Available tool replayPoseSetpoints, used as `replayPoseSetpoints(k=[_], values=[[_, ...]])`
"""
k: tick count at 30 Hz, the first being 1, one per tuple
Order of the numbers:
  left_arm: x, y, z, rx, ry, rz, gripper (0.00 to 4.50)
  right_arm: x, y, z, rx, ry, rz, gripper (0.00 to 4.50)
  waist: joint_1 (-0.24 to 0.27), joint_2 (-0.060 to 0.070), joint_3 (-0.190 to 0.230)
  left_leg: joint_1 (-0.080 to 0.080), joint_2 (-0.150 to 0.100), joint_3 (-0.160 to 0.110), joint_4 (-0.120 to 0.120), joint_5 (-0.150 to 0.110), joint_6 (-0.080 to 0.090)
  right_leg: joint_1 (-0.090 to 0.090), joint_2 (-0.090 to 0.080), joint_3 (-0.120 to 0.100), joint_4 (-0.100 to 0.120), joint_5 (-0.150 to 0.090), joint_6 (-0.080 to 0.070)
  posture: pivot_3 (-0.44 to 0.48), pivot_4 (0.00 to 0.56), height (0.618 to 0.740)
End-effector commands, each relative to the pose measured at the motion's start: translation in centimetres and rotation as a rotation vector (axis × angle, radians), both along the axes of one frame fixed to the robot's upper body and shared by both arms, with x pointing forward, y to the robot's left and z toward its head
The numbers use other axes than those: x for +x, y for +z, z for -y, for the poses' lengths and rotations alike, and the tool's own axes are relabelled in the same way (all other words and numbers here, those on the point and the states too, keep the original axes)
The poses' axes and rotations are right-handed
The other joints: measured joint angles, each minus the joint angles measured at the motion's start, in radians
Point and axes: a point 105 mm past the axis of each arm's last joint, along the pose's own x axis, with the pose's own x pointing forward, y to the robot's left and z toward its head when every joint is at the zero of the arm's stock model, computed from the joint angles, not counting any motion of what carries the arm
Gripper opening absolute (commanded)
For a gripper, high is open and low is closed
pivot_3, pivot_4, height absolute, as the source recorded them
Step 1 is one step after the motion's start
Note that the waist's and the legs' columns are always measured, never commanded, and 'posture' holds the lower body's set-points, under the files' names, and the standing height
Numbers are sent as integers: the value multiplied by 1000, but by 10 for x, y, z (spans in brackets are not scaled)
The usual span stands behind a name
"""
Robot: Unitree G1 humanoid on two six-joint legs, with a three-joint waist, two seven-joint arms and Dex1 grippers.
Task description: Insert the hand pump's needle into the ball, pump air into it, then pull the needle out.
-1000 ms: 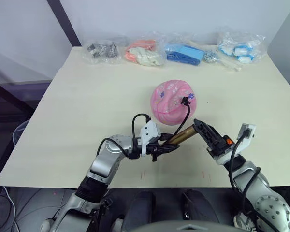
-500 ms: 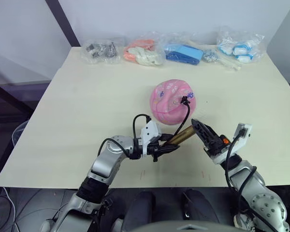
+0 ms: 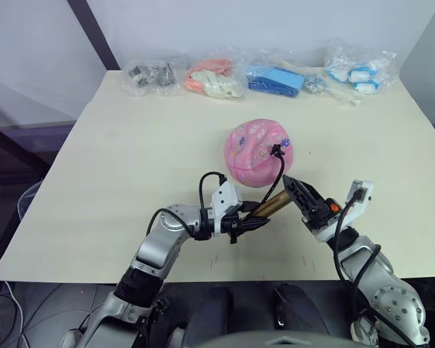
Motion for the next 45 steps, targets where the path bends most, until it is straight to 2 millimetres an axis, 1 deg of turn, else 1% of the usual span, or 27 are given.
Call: replayPoseSetpoints(k=[1, 10, 31, 32, 34, 36, 45], values=[[-2, 13, 3, -34, -18, 44, 1356, -1, 8, -3, 16, 10, 28, 4500, 0, 0, 0, 0, 0, 0, 0, 0, 0, 0, 0, 0, 0, 0, 0, 0, 150, 740], [-2, 12, 3, -33, -16, 44, 1356, -1, 6, -6, 6, 30, 17, 4500, 0, 0, 0, 0, 0, 0, 0, 0, 0, 0, 0, 0, 0, 0, 0, 0, 150, 740], [-4, 10, 2, -31, -19, 38, 1356, 1, 3, -4, 0, 21, -1, 4500, 0, 0, 0, 0, 0, 0, 0, 0, 0, 0, 0, 1, 0, 0, 0, 0, 150, 740], [-4, 10, 2, -31, -19, 38, 1356, 1, 3, -4, 1, 20, -1, 3960, 0, 0, 0, 0, 0, 0, 0, 0, 0, 0, 0, 1, 0, 0, 0, 0, 150, 740], [-4, 10, 2, -30, -20, 37, 1356, 1, 3, -4, 1, 19, -1, 3203, 0, 0, 0, 0, 0, 0, 0, 0, 0, 0, 0, 1, 0, 0, 0, 0, 150, 740], [-4, 10, 2, -29, -22, 37, 1356, 1, 2, -4, 0, 19, -1, 2141, -1, 0, 0, 0, 0, 0, 0, 0, 0, 0, 0, 1, 0, 0, 0, 0, 150, 740], [-4, 10, 0, -23, -18, 37, 1356, 0, 2, -3, -21, 22, 8, 2118, 0, 0, 0, 0, 0, 1, 0, 0, 0, 0, 1, 1, 0, 0, 0, 0, 150, 740]])
